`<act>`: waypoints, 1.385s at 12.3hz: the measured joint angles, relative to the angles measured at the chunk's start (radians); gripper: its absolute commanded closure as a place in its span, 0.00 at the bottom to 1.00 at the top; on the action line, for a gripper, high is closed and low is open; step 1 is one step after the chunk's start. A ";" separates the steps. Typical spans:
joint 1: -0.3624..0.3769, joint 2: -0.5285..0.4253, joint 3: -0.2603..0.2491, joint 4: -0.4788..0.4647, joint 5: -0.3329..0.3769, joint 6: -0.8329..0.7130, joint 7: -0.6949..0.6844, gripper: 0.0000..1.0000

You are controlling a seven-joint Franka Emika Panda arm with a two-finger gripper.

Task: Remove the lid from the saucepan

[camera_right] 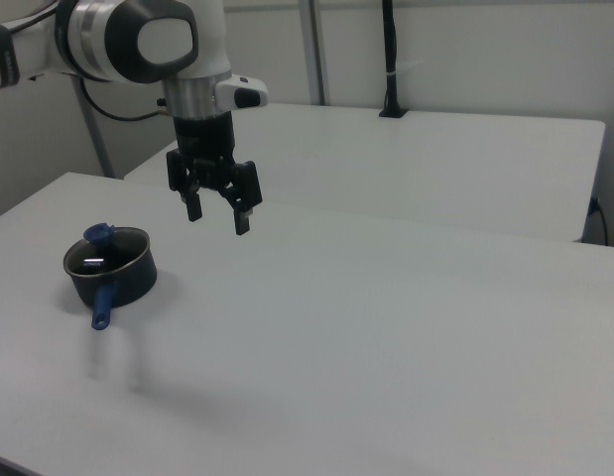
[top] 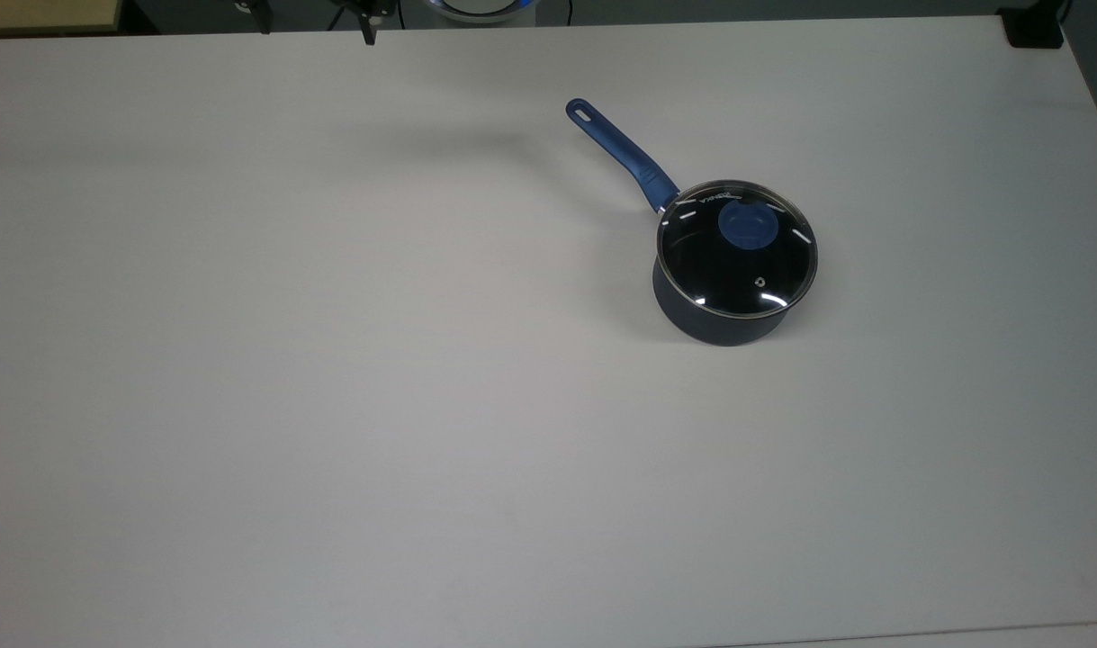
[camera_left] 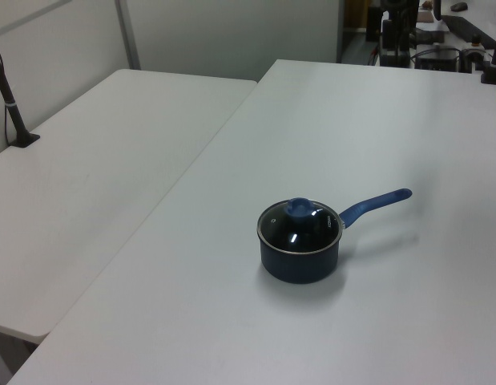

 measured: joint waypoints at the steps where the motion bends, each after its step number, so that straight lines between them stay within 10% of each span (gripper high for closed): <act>1: 0.000 0.001 0.000 0.000 0.000 0.000 0.001 0.00; 17: -0.001 0.022 -0.001 -0.002 0.000 0.000 0.009 0.00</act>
